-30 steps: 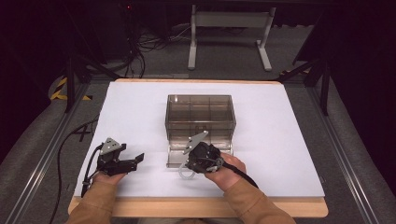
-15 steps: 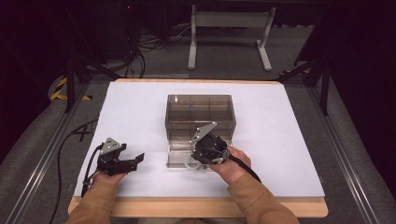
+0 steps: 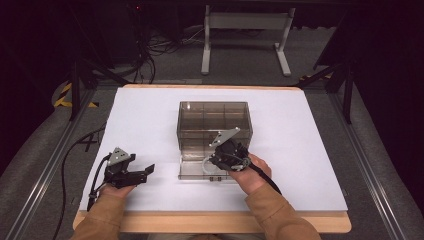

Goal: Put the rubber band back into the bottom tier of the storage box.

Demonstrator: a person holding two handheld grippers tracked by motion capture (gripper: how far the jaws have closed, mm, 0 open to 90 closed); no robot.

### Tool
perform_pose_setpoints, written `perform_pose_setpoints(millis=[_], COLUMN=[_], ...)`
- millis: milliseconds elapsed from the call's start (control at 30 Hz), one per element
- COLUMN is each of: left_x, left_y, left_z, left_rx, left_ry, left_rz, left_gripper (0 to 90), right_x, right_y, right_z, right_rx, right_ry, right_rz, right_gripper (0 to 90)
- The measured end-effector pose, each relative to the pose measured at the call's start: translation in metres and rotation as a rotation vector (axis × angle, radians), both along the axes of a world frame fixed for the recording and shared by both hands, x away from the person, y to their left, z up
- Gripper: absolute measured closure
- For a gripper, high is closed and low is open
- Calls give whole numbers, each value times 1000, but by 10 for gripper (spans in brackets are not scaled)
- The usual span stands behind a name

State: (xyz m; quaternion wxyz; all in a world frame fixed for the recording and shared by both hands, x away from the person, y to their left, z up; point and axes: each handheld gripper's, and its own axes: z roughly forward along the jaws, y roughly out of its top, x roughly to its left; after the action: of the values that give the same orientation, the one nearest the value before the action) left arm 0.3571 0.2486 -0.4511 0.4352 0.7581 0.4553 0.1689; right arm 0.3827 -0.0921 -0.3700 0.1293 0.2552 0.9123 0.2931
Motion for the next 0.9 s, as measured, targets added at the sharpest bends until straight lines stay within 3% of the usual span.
perform_pose_setpoints(millis=[233, 567, 900], left_x=[0, 0, 0], left_y=[0, 0, 0], left_z=[0, 0, 0], left_rx=[1, 2, 3], left_ry=[1, 2, 6], left_rz=[0, 0, -1], left_gripper=[153, 153, 152], right_x=[5, 8, 13], right_y=[-3, -5, -8], right_z=[-5, -11, -20], right_rx=[-2, -20, -27], right_ry=[-6, -7, 25], right_rz=[-49, -65, -75], right_gripper=[827, 826, 825])
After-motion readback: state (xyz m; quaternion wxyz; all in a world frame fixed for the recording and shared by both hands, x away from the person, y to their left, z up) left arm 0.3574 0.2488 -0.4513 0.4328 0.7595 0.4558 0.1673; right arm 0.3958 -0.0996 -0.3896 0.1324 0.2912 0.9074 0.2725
